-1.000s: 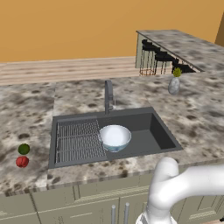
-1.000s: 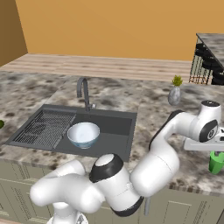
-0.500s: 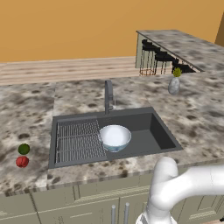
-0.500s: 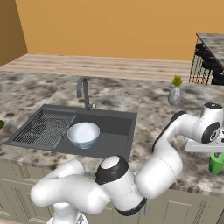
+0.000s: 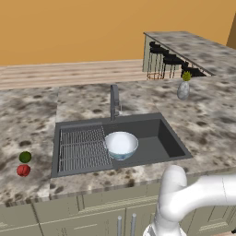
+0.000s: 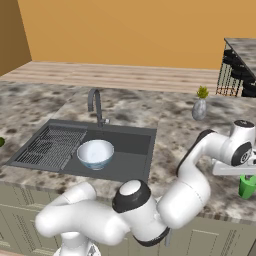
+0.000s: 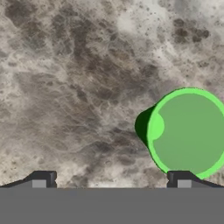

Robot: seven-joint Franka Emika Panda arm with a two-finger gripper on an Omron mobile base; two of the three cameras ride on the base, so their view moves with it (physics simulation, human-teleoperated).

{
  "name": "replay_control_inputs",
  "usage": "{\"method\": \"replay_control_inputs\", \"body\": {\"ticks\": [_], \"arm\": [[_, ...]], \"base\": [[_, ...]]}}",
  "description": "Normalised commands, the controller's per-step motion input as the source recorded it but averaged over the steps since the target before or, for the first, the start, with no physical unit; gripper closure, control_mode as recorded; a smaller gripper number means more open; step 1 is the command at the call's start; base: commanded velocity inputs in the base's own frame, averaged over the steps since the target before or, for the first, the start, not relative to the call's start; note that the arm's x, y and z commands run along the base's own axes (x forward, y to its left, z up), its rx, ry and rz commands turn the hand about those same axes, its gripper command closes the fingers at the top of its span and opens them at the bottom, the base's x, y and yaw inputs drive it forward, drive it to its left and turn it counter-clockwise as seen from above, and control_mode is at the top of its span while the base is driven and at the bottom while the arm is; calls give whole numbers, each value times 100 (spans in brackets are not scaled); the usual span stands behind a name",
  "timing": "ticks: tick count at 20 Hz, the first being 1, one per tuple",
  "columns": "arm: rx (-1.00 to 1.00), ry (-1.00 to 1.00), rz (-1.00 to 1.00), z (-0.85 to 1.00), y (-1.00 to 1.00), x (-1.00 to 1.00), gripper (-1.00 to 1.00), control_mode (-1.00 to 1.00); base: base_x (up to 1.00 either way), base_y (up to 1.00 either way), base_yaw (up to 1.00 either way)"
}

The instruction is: Remove the bell pepper and lime from the sink. Then move the bowl and cup from the counter to the sink for washing.

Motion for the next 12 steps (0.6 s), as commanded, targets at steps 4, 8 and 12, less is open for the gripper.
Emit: {"method": "replay_control_inputs", "body": {"ticks": [4,8,12], "arm": [[0,0,4,-8,-11,11,-100,-100],[0,0,4,-5,-14,9,-100,-100],[0,0,3,-4,-14,9,-100,-100]], "base": [[0,0,0],[0,0,0],[0,0,0]]}}
